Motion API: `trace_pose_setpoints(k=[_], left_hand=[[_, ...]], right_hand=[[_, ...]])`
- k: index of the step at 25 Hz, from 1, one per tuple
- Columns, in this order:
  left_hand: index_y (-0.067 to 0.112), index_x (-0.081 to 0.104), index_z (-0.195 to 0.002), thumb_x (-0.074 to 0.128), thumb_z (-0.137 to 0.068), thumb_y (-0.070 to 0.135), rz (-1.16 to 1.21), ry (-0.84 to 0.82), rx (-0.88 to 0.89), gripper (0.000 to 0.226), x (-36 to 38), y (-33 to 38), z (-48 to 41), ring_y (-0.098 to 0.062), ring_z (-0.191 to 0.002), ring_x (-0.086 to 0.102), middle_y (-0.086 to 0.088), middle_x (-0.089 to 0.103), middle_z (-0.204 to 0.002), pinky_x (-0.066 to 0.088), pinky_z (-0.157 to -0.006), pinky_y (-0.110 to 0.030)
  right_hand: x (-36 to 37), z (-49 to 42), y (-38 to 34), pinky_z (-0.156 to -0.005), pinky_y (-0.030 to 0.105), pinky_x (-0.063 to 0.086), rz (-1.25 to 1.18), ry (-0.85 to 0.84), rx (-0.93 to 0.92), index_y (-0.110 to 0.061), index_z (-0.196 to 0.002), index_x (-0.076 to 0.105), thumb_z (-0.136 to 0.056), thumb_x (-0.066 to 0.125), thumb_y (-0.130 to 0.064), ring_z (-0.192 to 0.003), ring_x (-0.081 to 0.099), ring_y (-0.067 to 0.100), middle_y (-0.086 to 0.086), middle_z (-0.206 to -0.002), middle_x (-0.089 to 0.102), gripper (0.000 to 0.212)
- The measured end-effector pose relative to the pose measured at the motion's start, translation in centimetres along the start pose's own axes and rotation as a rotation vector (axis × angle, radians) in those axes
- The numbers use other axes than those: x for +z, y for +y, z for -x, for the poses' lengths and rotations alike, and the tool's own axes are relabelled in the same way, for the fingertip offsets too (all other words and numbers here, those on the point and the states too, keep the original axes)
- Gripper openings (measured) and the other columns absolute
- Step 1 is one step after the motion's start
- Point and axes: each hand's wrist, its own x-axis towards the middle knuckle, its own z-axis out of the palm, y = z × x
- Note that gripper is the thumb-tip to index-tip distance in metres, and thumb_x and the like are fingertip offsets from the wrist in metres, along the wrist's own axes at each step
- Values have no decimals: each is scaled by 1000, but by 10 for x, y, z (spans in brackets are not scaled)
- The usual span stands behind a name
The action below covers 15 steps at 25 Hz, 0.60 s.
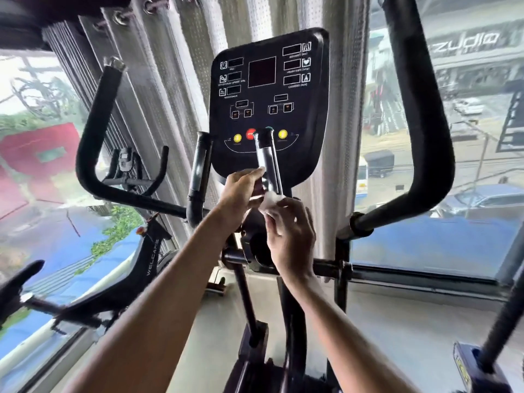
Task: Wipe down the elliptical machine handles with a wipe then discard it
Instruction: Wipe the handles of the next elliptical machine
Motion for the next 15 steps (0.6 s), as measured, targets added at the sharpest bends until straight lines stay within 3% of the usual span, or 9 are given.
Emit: trace_pose_setpoints(k=[1,3,6,8,11,15], left_hand=[[17,64,-83,62,-101,22,9,-8,0,19,1,1,1,-17,-70,59,-5,58,-78,52,-62,-28],[16,64,-83,62,-101,18,5,-12,17,18,1,-1,1,-14,-67,62,0,59,-72,57,-63,-28],[15,66,-85,62,-102,18,-25,-20,41,18,1,-2,2,-9,-67,64,3,62,-73,56,-58,-23],[11,68,-91,61,-102,18,-24,-28,57,14,1,-4,2,-10,-71,65,2,64,-78,56,-59,-21],[10,67,-94,61,-103,17,-20,-15,72,13,1,-6,1,-8,-72,67,1,64,-84,56,-59,-21],[14,69,-94,63,-102,20,-83,-35,44,12,-4,-5,-8,-8,-69,69,7,69,-73,58,-68,-30]], right_hand=[[-6,0,1,-84,12,48,-73,44,106,-10,-88,73,-88,79,-19,-87,62,10,0,-95,70,11],[-10,1,4,-79,29,54,-218,47,392,-18,-83,71,-89,78,-33,-78,64,1,-10,-83,71,18],[-11,-2,15,-77,45,56,-335,7,658,-25,-77,70,-89,75,-45,-71,68,4,-14,-72,72,24],[-13,-4,17,-80,41,57,-349,-18,591,-24,-87,75,-91,73,-43,-77,71,1,-14,-80,75,20],[-12,-2,11,-80,22,57,-199,10,277,-16,-106,78,-94,72,-24,-88,72,2,-6,-99,77,15],[-6,5,5,-77,20,56,-2,14,6,-15,-108,78,-89,76,-7,-88,65,15,1,-98,69,21]])
